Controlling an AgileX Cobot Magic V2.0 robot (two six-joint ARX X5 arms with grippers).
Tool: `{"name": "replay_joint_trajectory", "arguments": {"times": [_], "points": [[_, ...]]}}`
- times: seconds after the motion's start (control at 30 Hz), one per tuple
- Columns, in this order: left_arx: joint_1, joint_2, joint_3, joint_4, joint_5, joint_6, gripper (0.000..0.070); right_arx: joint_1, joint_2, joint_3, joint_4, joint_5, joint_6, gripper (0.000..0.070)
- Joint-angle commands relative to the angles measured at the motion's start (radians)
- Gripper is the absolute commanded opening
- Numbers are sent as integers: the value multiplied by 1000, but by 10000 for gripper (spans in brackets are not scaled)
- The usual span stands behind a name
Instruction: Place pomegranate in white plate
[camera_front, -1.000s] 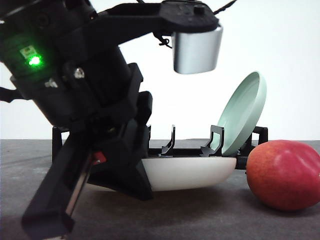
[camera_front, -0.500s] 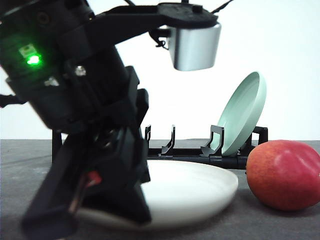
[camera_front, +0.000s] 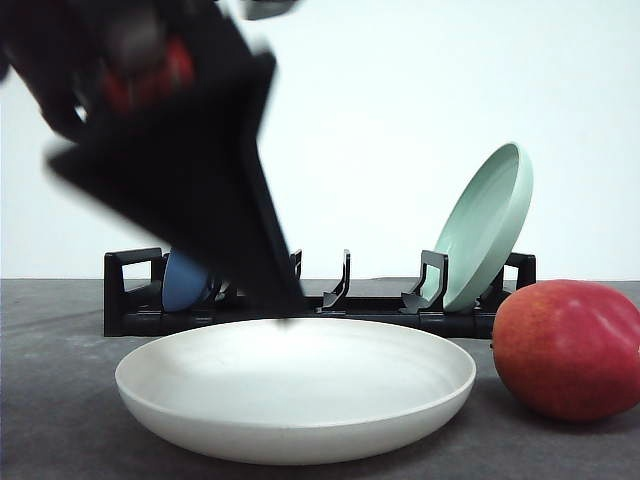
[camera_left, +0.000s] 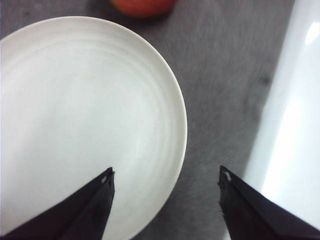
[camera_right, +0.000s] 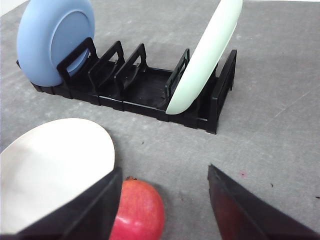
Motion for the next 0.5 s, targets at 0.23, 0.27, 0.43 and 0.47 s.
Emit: {"name": "replay_joint_trajectory", "arguments": {"times": [0.23,0.27,0.43,0.47], "points": [[240,-136,16,-43,107,-146,394,3,1,17,8,0,-3,342],[269,-150,16,-42,112,-165,394,3,1,17,8,-2,-3,342],[420,-216,16,-40,149,-224,394,3,1,17,8,-2,-2,342],[448,-227,16,-37,149,-233,394,3,1,17,8,-2,0,342]]}}
